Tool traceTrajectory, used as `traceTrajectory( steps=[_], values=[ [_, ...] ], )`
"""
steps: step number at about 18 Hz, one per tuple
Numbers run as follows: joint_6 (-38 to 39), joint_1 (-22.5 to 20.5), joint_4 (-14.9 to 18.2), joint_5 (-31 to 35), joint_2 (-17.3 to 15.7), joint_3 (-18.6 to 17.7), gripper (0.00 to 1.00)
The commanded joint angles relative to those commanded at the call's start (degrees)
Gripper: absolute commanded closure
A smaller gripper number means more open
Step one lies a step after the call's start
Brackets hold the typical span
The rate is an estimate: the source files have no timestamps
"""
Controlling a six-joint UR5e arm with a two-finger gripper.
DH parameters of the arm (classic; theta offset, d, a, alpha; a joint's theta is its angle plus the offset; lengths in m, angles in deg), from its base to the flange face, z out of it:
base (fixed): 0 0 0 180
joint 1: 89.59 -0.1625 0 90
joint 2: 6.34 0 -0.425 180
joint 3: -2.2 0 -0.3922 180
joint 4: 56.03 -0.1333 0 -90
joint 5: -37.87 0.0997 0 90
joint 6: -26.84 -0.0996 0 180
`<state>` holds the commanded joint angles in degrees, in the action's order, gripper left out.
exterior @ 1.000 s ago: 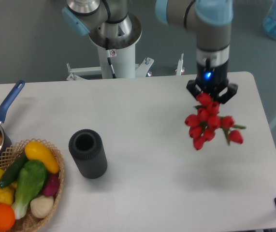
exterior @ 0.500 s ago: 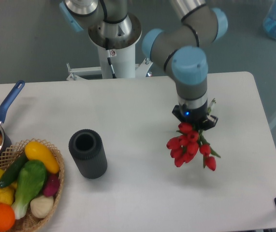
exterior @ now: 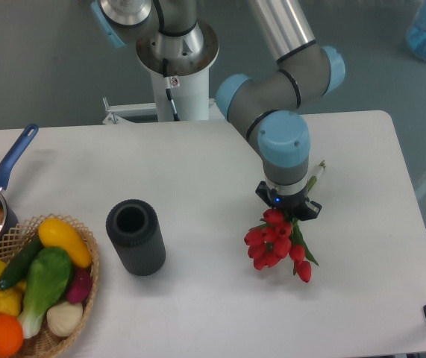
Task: Place the flowers on the table
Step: 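Open the gripper to release the tulips onto the table, then raise the open gripper away from the tulips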
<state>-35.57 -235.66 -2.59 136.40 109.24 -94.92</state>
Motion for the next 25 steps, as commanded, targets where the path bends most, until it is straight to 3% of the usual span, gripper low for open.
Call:
traceTrajectory(
  steps=[4,5,8,9,11,12,13,18,21,25],
  values=[
    [0.1,0.1,-0.2,-0.8,0.9,0.4,0.76],
    [0.1,0.1,-0.4,-0.8,1.0,0.4,0.7],
    [-0.5,-0.1,-2.0,-0.7,1.1,0.7,0.13],
    [-0.4,-0.2,-2.7,-0.6,1.1,1.0,0.0],
    [0.1,-0.3,-3.2,-0.6,0.6,2.1,0.0],
    [0.1,-2.2,-3.3,-0.8,-4.3,1.8,0.0],
    [0.7,-2.5,-3.3,-0.9,-6.0,1.9,0.0],
    [11.1,-4.5,-8.3,-3.8,-7.4,3.3,0.0],
    [11.2,-5.0,-8.2,-4.7,-8.3,6.1,0.0],
    [10.9,-5.6,-8.1,-5.8,-9.3,5.5,0.0]
  ],
)
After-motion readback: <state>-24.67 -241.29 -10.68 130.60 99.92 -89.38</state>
